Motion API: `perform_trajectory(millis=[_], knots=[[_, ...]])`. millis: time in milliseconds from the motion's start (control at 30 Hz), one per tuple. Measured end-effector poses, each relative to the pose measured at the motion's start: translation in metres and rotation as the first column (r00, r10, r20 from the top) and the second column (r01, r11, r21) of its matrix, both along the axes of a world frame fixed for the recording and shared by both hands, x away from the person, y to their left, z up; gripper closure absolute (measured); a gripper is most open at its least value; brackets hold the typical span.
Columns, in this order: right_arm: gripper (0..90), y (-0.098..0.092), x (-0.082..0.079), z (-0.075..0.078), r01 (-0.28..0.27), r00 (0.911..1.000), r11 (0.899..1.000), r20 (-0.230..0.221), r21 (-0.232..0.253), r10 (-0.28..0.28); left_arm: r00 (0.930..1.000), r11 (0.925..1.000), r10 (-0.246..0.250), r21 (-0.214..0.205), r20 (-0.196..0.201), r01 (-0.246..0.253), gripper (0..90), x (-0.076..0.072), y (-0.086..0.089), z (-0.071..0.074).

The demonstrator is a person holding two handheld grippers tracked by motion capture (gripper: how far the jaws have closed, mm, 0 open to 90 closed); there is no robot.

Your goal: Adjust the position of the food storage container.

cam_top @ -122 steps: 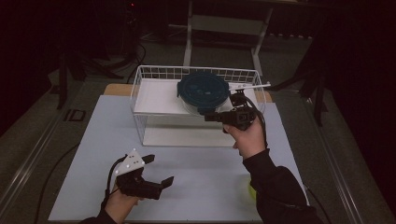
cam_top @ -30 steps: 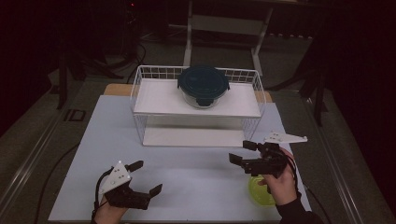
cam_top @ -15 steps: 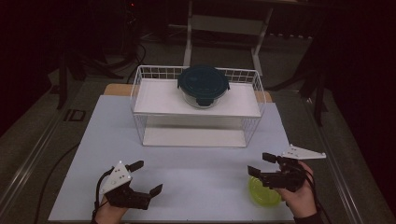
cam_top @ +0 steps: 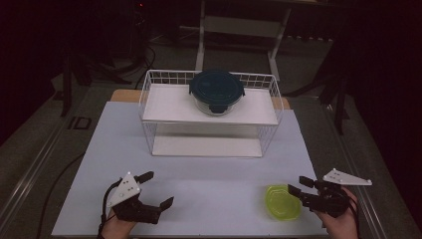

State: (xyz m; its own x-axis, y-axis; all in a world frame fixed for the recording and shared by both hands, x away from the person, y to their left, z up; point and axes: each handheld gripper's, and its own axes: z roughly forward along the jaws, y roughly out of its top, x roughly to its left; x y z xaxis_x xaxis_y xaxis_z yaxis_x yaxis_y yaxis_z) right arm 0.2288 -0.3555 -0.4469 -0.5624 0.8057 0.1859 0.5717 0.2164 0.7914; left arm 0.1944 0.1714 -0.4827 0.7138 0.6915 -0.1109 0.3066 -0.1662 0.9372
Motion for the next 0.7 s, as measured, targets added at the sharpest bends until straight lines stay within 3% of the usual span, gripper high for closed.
perform_trajectory(millis=[233,367,533,700], knots=[[64.0,-0.019,-0.008,-0.012,0.052,0.9982,0.998,-0.028,-0.045,-0.053,1.0000,1.0000,0.001,0.000,0.001,-0.001,0.0,0.000,0.000,0.001],[71.9,-0.027,-0.013,-0.019,0.062,0.9966,0.996,-0.049,-0.069,-0.066,1.0000,1.0000,0.001,-0.001,0.001,-0.001,0.0,0.000,0.000,0.001],[86.0,-0.035,-0.018,-0.030,0.078,0.9917,0.994,-0.096,-0.071,-0.085,1.0000,1.0000,-0.002,-0.005,0.000,0.002,0.0,-0.001,-0.001,0.001],[89.7,-0.032,-0.021,-0.044,0.051,0.9873,0.993,-0.145,-0.102,-0.066,1.0000,1.0000,-0.005,0.000,0.004,0.005,0.0,-0.001,-0.001,0.001]])
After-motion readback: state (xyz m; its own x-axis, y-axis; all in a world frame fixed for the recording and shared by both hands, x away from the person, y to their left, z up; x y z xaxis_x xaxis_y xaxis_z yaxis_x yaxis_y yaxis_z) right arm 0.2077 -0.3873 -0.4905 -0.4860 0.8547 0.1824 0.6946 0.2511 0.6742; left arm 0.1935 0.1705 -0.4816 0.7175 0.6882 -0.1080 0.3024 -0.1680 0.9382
